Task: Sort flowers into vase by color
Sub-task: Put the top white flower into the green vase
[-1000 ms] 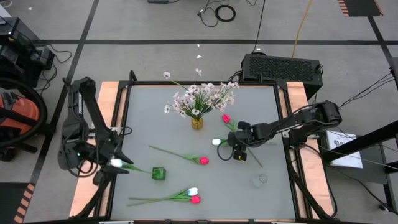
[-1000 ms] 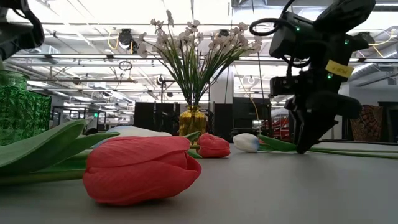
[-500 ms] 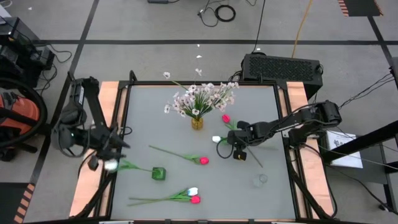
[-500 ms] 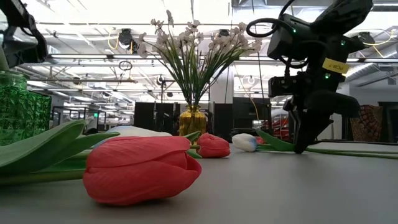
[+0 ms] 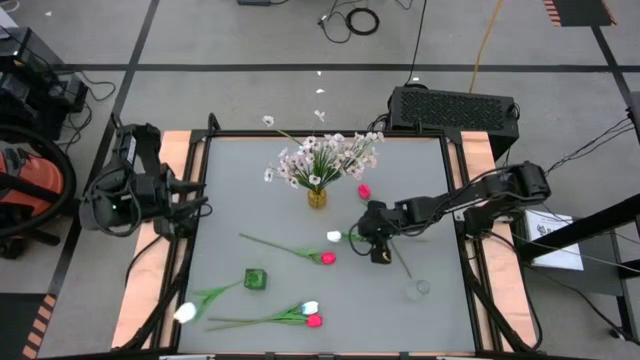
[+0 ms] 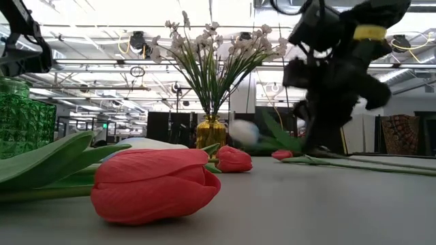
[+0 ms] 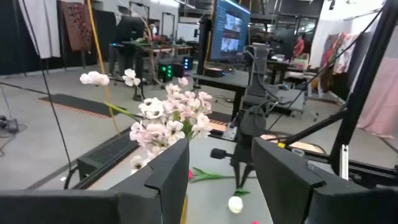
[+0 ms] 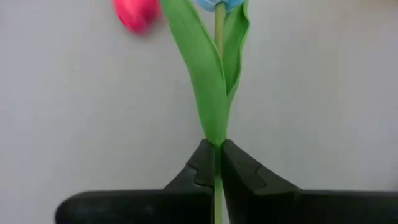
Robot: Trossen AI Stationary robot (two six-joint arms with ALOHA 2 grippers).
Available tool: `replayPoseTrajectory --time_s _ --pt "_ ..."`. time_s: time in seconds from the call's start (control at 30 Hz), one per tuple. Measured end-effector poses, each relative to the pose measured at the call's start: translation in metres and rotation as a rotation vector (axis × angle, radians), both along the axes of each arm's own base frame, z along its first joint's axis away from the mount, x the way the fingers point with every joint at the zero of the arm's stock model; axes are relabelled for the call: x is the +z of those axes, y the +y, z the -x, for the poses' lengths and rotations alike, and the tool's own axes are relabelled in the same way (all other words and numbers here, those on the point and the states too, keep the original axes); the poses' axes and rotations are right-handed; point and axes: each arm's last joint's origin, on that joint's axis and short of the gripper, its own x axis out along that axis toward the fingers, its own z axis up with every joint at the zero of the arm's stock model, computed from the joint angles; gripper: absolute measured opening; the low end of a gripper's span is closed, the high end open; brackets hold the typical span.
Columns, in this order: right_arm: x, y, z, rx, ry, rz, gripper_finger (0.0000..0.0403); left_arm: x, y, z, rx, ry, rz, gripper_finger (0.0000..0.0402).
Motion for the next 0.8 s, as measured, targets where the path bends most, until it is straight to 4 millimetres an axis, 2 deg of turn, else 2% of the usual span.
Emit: replayPoseTrajectory --time_s 0.27,0.47,0.63,0.8 --pt "0.047 0.011 -0.013 0.049 -0.192 -0.026 0.0002 -0.010 -0.018 -0.007 0.046 0.018 -0.081 0.0183" --pt "0.088 0.034 -0.025 0.145 -0.515 -0.048 0.0002 -0.024 -0.037 -0.025 0.141 0.040 -0.132 0.0183" --pt "0.124 0.049 -0.032 0.207 -0.824 -0.051 0.0002 -0.014 -0.046 -0.043 0.214 0.052 -0.125 0.0183" --pt "0.149 0.055 -0.032 0.215 -1.079 -0.073 0.0002 -0.001 -0.057 -0.066 0.092 0.069 -0.148 0.0183"
